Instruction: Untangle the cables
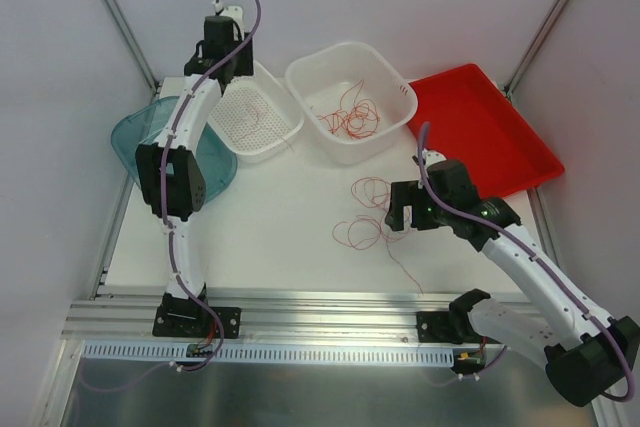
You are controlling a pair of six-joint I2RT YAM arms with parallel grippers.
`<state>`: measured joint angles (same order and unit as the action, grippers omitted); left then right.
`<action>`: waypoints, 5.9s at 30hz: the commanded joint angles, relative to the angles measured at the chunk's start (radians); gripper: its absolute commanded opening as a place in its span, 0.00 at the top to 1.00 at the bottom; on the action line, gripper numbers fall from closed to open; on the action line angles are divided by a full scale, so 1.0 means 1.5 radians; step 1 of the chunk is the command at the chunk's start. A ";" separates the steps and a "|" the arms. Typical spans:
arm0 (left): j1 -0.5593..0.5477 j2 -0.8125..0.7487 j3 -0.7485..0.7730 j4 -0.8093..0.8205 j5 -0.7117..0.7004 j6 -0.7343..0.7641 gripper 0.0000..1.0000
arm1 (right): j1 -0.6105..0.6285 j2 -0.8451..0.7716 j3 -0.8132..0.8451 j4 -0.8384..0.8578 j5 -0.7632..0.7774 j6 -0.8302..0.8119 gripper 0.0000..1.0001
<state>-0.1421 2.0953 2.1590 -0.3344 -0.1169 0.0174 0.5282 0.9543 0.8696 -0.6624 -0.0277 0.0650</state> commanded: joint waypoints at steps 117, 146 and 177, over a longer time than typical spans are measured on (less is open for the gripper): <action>-0.386 -0.529 -0.865 0.016 0.094 -0.378 0.01 | 0.004 0.201 -0.114 0.173 0.033 0.093 0.24; -0.387 -0.629 -0.959 0.023 0.075 -0.404 0.01 | 0.207 0.496 0.108 0.238 -0.030 0.118 0.96; -0.460 -0.354 -0.837 0.052 0.044 -0.270 0.98 | 0.166 0.410 0.005 0.228 0.013 0.122 0.99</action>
<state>-0.8188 1.6020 0.8970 -0.2436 -0.0113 -0.4168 0.7868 1.6142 0.8860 -0.3210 -0.0158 0.2371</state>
